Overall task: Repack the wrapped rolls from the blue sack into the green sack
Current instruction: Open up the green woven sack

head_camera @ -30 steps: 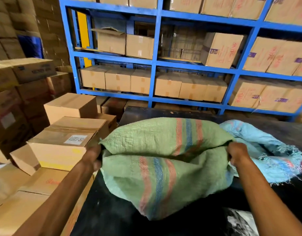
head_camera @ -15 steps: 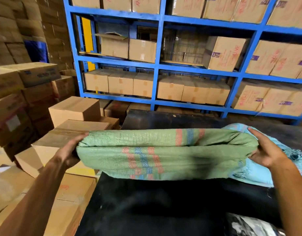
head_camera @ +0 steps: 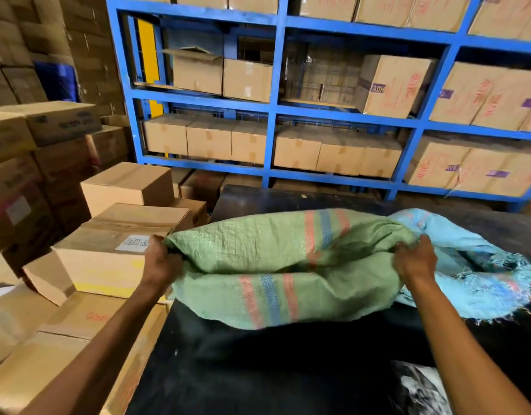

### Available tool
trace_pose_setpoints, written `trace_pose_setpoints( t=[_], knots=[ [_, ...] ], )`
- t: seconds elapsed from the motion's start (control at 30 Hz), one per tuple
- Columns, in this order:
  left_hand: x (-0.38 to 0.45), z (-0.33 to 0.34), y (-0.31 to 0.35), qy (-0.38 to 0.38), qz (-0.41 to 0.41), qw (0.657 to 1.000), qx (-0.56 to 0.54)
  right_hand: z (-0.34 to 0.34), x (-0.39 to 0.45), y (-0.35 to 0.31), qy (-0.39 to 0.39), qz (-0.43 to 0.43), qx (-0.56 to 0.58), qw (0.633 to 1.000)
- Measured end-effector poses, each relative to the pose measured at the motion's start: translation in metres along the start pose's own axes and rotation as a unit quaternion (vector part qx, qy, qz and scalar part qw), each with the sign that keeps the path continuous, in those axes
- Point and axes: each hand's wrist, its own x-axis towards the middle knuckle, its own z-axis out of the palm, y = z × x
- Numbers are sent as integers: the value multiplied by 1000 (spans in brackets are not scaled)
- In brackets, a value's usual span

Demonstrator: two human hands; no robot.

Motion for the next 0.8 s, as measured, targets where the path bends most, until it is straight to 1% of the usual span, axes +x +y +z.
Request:
trace_pose_setpoints(
  t=[0.03,0.07,0.13,0.17,0.2,0.23,0.27,0.3,0.33,0.4,0.47,0.5,0.57,0.6,0.63,0.67,0.7,0.77,0.8],
  knots=[
    [-6,5,7,-23,-54,994,-94,5,-3,-3,-21,40,74,996],
    [-12,8,14,-59,-122,975,-178,11,-6,-6,-61,72,154,984],
    [-22,8,21,-141,-245,899,-335,15,-9,-10,-154,139,277,938],
    [-23,4,20,-163,-275,872,-371,9,-12,-13,-194,161,310,917],
    [-21,-4,18,-170,-292,858,-386,0,-15,-14,-227,169,334,899],
    [-16,-14,14,-166,-304,852,-392,-11,-15,-13,-244,162,336,895],
    [-8,-24,8,-146,-317,857,-380,-22,-11,-11,-254,159,324,897],
    [0,-33,4,-137,-318,864,-366,-33,-8,-9,-268,161,333,890],
    [5,-39,3,-116,-323,866,-363,-39,-4,-6,-265,172,347,883],
    [10,-44,2,-106,-296,881,-353,-45,3,-5,-257,176,367,877],
    [10,-38,0,-113,-259,908,-308,-46,5,-5,-267,154,366,878],
    [14,-35,-6,-129,-241,913,-302,-48,5,-4,-269,143,359,883],
    [8,-32,-7,-132,-197,942,-239,-51,4,-1,-273,135,325,895],
    [1,-33,1,-133,-180,956,-187,-50,6,1,-271,130,303,904],
    [2,-29,0,-139,-145,967,-159,-49,7,1,-265,128,291,910],
    [-3,-25,4,-134,-136,972,-134,-44,7,0,-258,124,281,916],
    [0,-18,3,-132,-108,976,-133,-38,4,-2,-251,127,273,920],
    [-2,-8,-1,-102,-97,986,-87,-21,0,-4,-248,132,273,920],
    [9,0,-7,-93,-125,986,-60,-13,-4,-6,-248,141,278,917]
  ],
)
